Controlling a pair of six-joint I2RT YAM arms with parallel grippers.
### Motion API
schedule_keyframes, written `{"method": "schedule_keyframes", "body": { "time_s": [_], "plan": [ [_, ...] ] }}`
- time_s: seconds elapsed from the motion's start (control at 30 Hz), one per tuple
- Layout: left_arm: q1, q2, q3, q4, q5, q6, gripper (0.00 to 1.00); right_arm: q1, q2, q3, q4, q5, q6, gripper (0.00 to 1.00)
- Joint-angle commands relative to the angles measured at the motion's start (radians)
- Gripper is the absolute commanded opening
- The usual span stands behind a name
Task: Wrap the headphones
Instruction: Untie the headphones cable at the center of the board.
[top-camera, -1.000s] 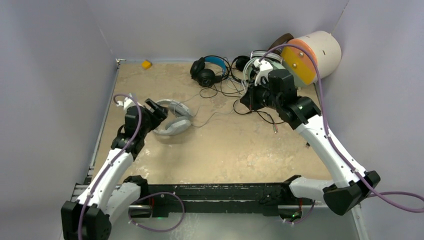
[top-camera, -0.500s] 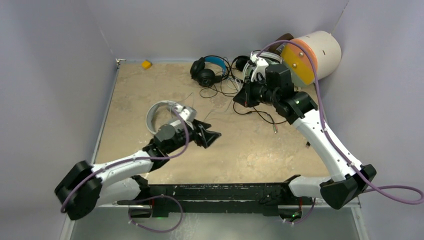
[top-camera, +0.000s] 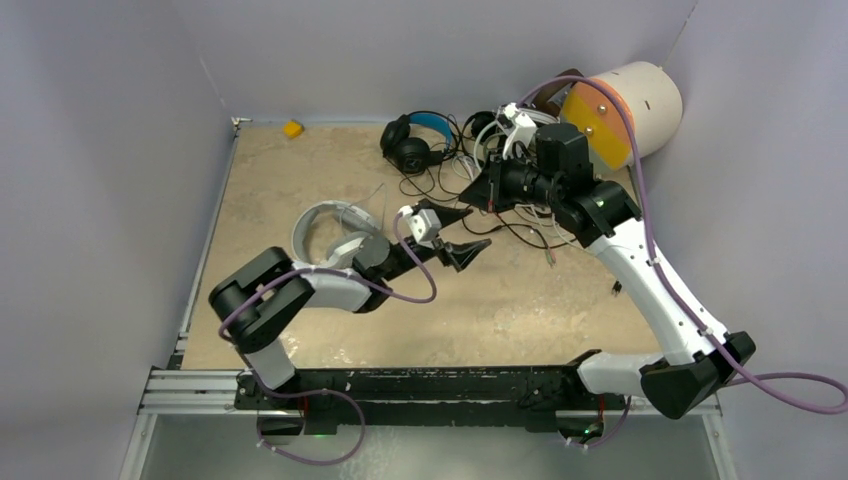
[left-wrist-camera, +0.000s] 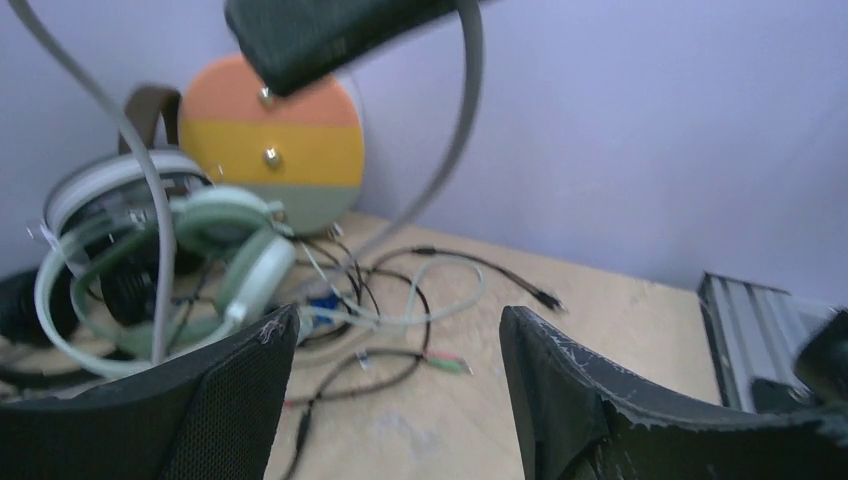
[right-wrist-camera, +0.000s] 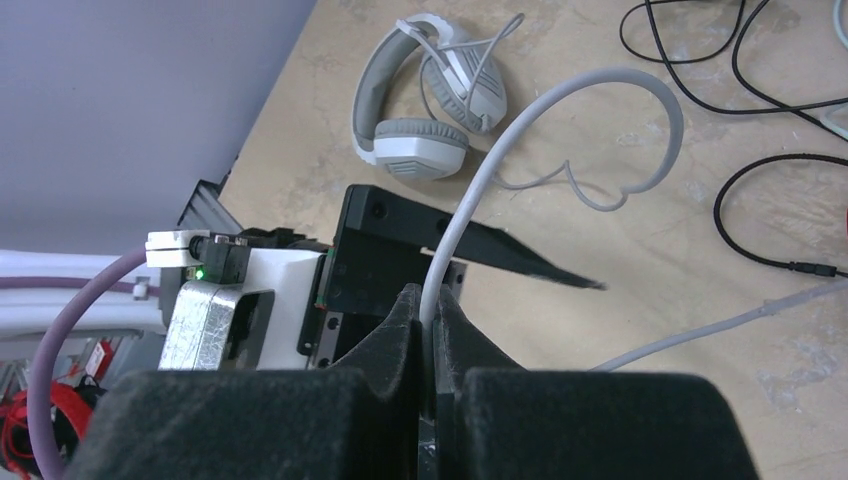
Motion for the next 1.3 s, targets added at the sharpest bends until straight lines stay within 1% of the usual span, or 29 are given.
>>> {"method": "schedule_keyframes", "body": {
  "time_s": [0.0, 0.2, 0.27, 0.3, 0.4, 0.43, 0.47, 0.5, 0.53, 0.57, 0.6, 0.63, 0.67, 0.73, 0.8, 0.83, 0.93, 1.0, 1.13, 1.27],
  "plan": [
    [0.001, 0.112, 0.158, 0.183, -0.009, 0.079, 0.72, 0.004, -0.045, 0.041, -0.003, -0.034, 0.014, 0.00],
    [0.008, 0.266, 0.298, 0.253, -0.011, 0.096, 0.72, 0.004, -0.069, 0.036, -0.020, -0.025, 0.009, 0.00],
    [0.011, 0.300, 0.335, 0.263, -0.010, 0.091, 0.69, 0.004, -0.074, 0.036, -0.023, -0.025, 0.011, 0.00],
    [0.013, 0.311, 0.348, 0.265, -0.006, 0.086, 0.64, 0.004, -0.076, 0.036, -0.026, -0.026, 0.011, 0.00],
    [0.014, 0.331, 0.376, 0.266, 0.019, 0.086, 0.40, 0.005, -0.078, 0.034, -0.032, -0.027, 0.011, 0.00],
    [0.014, 0.335, 0.381, 0.270, 0.038, 0.093, 0.30, 0.005, -0.080, 0.033, -0.033, -0.028, 0.011, 0.00],
    [0.014, 0.338, 0.385, 0.270, 0.070, 0.104, 0.10, 0.004, -0.081, 0.029, -0.033, -0.028, 0.009, 0.00],
    [0.016, 0.337, 0.387, 0.261, 0.101, 0.120, 0.00, 0.005, -0.081, 0.027, -0.034, -0.031, 0.003, 0.02],
    [0.016, 0.332, 0.385, 0.249, 0.109, 0.125, 0.00, 0.005, -0.081, 0.024, -0.039, -0.030, -0.006, 0.07],
    [0.016, 0.322, 0.379, 0.237, 0.106, 0.118, 0.00, 0.004, -0.082, 0.024, -0.040, -0.014, -0.016, 0.17],
    [0.015, 0.311, 0.367, 0.231, 0.092, 0.113, 0.00, 0.004, -0.084, 0.021, -0.041, 0.010, -0.028, 0.31],
    [0.016, 0.298, 0.353, 0.232, 0.071, 0.104, 0.00, 0.004, -0.089, 0.017, -0.041, 0.044, -0.037, 0.42],
    [0.016, 0.283, 0.332, 0.238, 0.042, 0.093, 0.00, 0.004, -0.095, 0.011, -0.042, 0.110, -0.045, 0.50],
    [0.017, 0.243, 0.284, 0.250, -0.013, 0.069, 0.00, 0.003, -0.096, 0.016, -0.066, 0.232, -0.058, 0.59],
    [0.017, 0.208, 0.238, 0.253, -0.047, 0.039, 0.00, -0.002, -0.079, 0.039, -0.107, 0.360, -0.068, 0.61],
    [0.017, 0.192, 0.215, 0.252, -0.058, 0.024, 0.00, -0.010, -0.077, 0.040, -0.112, 0.418, -0.068, 0.64],
    [0.018, 0.160, 0.159, 0.256, -0.095, -0.016, 0.00, -0.056, -0.088, 0.006, -0.081, 0.511, -0.042, 0.76],
    [0.017, 0.143, 0.127, 0.264, -0.117, -0.023, 0.00, -0.122, -0.099, -0.040, -0.045, 0.504, -0.013, 0.80],
    [0.017, 0.101, 0.096, 0.223, -0.160, -0.047, 0.00, -0.242, -0.098, -0.148, 0.012, 0.482, 0.089, 0.78],
    [0.017, 0.074, 0.090, 0.202, -0.162, -0.046, 0.00, -0.316, -0.082, -0.256, 0.090, 0.409, 0.225, 0.77]
  ]
}}
